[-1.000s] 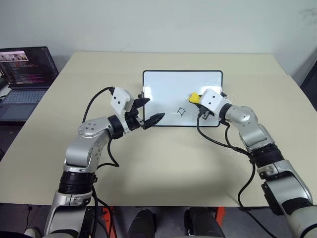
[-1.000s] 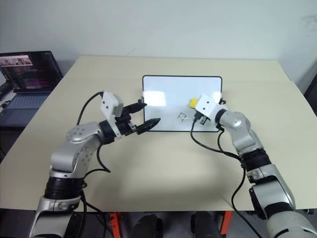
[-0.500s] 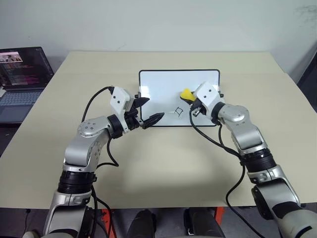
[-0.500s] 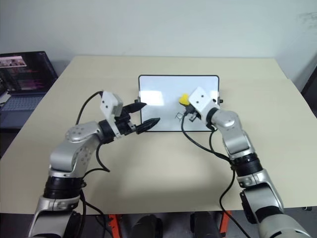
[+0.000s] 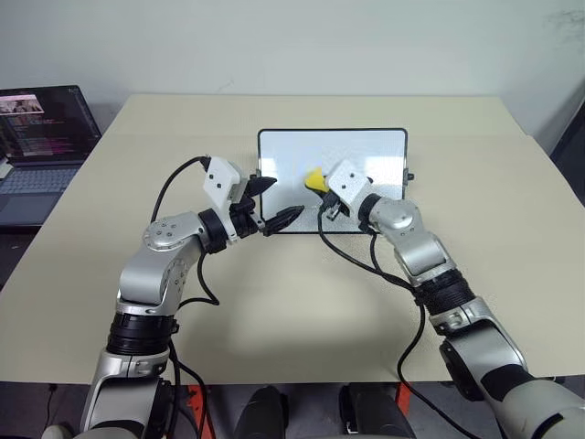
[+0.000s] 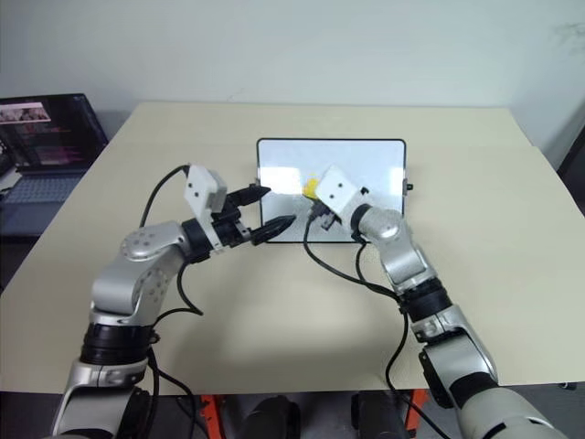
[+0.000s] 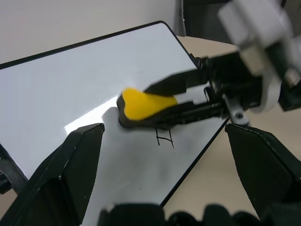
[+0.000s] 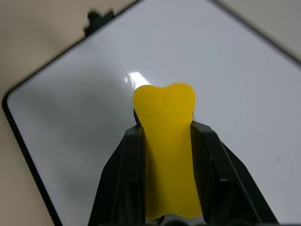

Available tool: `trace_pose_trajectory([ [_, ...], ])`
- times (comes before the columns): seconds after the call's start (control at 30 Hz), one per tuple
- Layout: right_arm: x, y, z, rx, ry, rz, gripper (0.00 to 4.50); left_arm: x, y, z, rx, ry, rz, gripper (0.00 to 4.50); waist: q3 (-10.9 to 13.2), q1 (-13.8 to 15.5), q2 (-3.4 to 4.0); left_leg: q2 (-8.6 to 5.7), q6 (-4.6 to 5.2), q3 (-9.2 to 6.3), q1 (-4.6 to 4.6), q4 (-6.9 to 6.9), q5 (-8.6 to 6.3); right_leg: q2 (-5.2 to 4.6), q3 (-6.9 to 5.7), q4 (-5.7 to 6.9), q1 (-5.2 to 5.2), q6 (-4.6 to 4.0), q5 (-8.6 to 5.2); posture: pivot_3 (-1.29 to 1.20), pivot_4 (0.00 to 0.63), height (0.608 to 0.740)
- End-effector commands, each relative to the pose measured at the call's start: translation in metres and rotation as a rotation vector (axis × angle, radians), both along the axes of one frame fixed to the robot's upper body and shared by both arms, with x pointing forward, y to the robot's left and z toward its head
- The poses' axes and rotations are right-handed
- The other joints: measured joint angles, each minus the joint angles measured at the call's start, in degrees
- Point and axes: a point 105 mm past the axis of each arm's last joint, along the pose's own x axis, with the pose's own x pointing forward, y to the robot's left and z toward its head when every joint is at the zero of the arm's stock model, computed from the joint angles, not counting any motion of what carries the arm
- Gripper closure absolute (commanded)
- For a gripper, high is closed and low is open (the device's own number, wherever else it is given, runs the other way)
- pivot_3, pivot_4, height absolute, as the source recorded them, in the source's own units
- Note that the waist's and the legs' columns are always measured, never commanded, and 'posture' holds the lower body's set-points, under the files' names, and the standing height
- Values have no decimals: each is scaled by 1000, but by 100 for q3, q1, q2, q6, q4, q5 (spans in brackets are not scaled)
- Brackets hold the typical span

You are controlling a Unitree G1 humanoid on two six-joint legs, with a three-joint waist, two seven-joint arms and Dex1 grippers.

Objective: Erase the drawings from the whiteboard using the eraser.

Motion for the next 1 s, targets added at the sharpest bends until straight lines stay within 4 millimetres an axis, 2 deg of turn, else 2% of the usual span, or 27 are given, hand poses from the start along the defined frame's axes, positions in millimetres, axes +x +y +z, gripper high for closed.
trace_pose_trajectory([
  [0.03, 6, -7, 19, -28, -90, -2, 3443, -4, 0, 14, -5, -64, -2, 0, 0, 0, 0, 0, 0, 1, 0, 0, 0, 0, 1, -1, 0, 0, 0, 0, 150, 740],
  [0.17, 11, -22, 13, -69, -88, -41, 3443, -3, -1, 15, -11, -65, 0, 0, 0, 4, 0, 0, 0, -1, 1, 0, 0, 0, -1, 1, 0, 0, 0, 0, 150, 740],
  [0.57, 12, -43, 11, -93, -84, -77, 3443, -1, -2, 15, -17, -69, -6, 0, -1, 15, -1, 0, 0, -1, 2, 4, 0, -1, -1, 7, 2, 0, 0, 0, 150, 740],
  [0.73, 8, -63, 3, -130, -66, -102, 3443, 0, -2, 15, -18, -69, -6, 0, -2, 38, -3, -2, 0, -3, 2, 5, 0, -2, -3, 5, 5, 0, 0, 0, 150, 740],
  [0.83, 5, -82, -2, -142, -50, -142, 3443, 0, -2, 15, -17, -69, -5, 0, -2, 39, -3, -2, 1, -3, 4, 5, 0, -2, -3, 5, 7, 0, 0, 0, 150, 740],
  [1.0, 2, -91, 5, -116, -48, -171, 3443, 1, -2, 15, -15, -68, -8, 0, -2, 32, -4, -2, 1, 0, 11, 6, 0, -2, 0, 12, 10, 1, 0, 0, 150, 740],
])
